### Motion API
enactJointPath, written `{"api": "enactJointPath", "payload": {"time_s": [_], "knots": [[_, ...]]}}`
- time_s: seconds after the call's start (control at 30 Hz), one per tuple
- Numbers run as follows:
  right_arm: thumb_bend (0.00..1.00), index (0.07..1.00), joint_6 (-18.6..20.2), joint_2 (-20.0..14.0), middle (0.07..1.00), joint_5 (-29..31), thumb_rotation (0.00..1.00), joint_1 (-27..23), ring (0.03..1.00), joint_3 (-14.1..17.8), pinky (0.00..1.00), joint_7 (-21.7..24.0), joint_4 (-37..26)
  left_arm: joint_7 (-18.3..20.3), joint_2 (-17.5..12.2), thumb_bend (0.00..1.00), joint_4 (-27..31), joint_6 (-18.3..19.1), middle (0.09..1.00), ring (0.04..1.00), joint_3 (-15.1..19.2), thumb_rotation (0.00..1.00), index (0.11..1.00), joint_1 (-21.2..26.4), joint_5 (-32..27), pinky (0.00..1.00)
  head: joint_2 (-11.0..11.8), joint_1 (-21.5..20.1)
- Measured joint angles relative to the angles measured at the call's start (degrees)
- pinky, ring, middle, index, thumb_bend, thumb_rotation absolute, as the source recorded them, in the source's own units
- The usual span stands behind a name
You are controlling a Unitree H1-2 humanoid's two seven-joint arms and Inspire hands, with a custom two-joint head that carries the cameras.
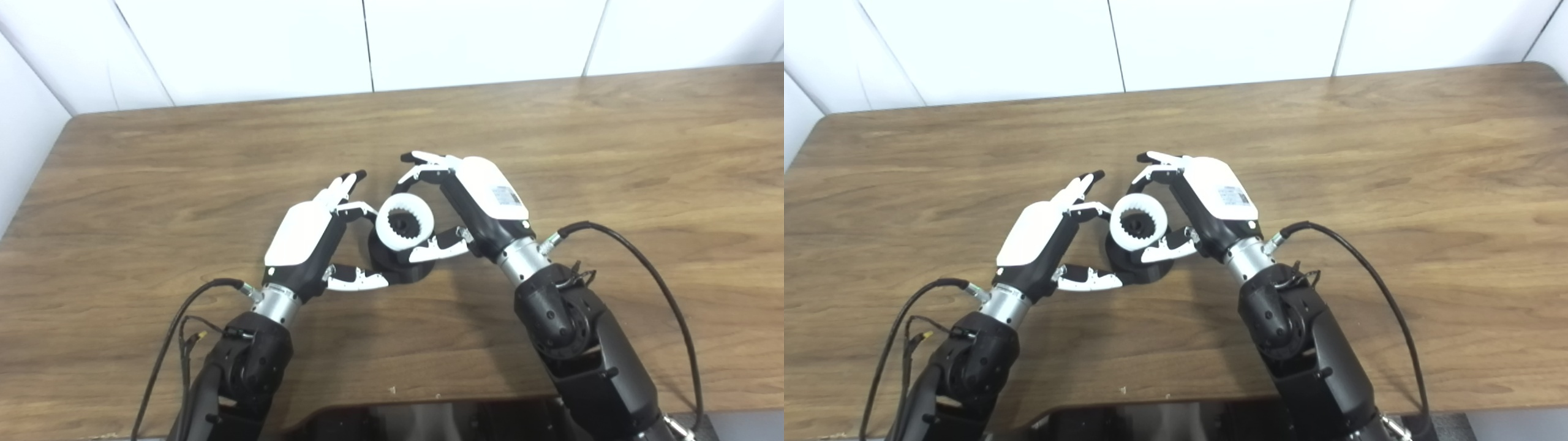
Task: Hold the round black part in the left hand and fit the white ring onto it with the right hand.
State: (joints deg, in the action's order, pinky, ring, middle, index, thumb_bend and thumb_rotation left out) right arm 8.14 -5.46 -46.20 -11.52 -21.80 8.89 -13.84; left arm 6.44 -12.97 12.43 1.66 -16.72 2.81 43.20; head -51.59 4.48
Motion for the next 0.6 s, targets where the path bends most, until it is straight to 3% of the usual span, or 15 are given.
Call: {"api": "enactJointPath", "payload": {"time_s": [0.6], "knots": [[0.52, 0.493, 1.15, -1.81, 0.858, -2.95, 0.16, -1.79, 0.833, -1.05, 0.88, 5.87, -1.27, 0.33, 0.15, 0.90, 0.11, 0.03, 1.000, 1.000, -0.02, 0.31, 0.580, -0.01, 0.01, 0.96, -0.44, 0.09]]}}
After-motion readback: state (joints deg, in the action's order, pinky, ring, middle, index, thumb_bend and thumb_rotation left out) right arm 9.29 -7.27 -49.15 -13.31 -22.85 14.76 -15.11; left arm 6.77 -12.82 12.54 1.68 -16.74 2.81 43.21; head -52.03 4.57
